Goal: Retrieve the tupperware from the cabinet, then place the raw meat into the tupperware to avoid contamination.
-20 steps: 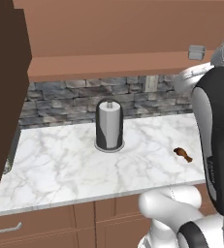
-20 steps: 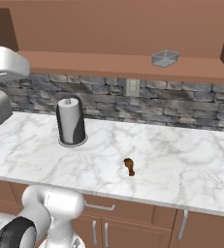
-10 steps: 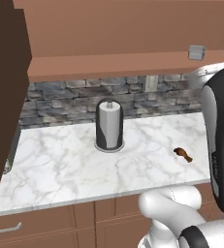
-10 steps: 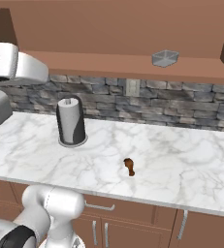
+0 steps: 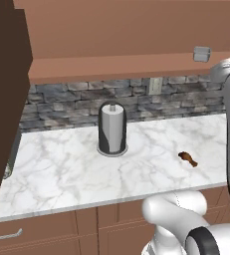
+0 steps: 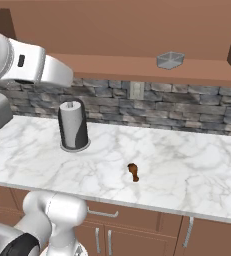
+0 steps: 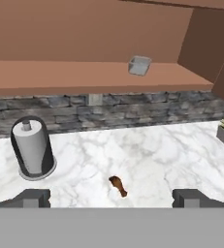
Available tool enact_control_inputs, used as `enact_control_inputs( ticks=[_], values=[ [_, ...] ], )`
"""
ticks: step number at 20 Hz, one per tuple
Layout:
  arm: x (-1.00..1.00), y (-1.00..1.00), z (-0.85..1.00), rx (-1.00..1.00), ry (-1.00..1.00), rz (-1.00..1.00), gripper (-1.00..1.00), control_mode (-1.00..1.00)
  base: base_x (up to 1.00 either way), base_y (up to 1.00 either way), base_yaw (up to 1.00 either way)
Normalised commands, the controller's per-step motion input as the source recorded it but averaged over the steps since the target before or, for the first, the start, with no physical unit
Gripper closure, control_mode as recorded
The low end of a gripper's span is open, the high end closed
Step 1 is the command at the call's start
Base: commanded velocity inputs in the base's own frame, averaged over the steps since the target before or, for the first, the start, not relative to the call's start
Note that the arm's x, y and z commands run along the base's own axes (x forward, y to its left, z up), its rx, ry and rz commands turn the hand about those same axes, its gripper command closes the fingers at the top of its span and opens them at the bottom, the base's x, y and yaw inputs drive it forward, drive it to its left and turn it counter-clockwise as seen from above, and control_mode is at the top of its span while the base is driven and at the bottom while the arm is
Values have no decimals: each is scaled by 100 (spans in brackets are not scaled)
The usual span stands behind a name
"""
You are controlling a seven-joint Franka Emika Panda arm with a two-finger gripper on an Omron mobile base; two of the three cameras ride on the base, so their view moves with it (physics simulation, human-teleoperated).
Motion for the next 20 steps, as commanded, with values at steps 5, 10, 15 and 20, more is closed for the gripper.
enact_control_inputs(
  ticks=[5,10,15,20],
  values=[
    [18,-28,-1,4,2,-5,-100,-100,0,0,0],
    [17,-16,-2,0,-6,-2,-100,-100,0,0,0],
    [20,-11,-3,-1,-11,1,-100,-100,0,0,0],
    [27,-12,-1,0,-5,1,-100,-100,0,0,0]
  ],
)
